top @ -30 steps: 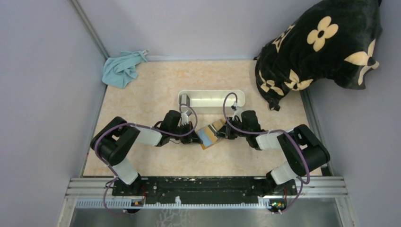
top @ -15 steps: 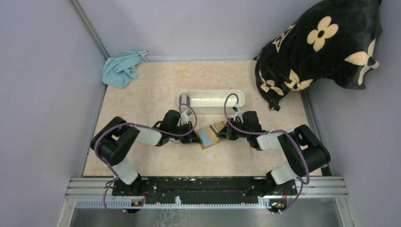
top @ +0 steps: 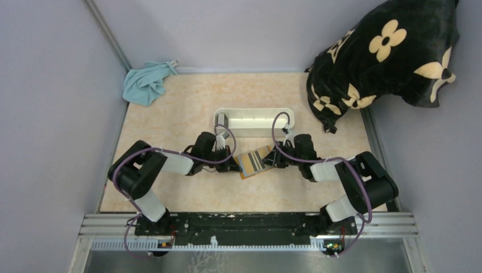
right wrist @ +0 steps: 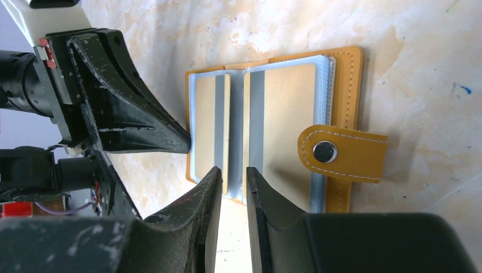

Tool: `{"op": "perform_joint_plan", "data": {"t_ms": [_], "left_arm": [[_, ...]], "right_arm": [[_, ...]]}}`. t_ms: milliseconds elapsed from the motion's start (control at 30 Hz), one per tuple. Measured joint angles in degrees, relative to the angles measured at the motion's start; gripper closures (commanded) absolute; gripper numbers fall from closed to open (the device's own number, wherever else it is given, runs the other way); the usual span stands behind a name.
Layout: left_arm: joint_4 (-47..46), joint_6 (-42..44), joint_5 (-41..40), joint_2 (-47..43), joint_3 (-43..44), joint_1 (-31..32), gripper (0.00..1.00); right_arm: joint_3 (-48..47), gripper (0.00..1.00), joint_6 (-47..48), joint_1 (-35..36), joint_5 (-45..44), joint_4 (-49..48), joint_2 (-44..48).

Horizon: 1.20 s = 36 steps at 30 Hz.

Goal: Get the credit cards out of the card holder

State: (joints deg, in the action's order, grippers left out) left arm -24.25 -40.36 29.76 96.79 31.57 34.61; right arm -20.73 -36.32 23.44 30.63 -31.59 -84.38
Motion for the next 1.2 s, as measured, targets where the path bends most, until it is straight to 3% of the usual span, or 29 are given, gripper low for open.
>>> {"op": "perform_joint_plan", "data": {"t_ms": [633, 1200], "left_arm": [[9.92, 6.27, -1.27, -1.51, 3.98, -3.87, 1.0], [9.84, 6.54, -1.29, -1.68, 3.74, -4.02, 1.0]], "right_arm": [[-5.31, 0.7, -0.17, 0.04, 3.78, -3.56, -8.94], [-11.3, 0.69, -0.42, 5.7, 3.26, -5.68, -16.06]]}}
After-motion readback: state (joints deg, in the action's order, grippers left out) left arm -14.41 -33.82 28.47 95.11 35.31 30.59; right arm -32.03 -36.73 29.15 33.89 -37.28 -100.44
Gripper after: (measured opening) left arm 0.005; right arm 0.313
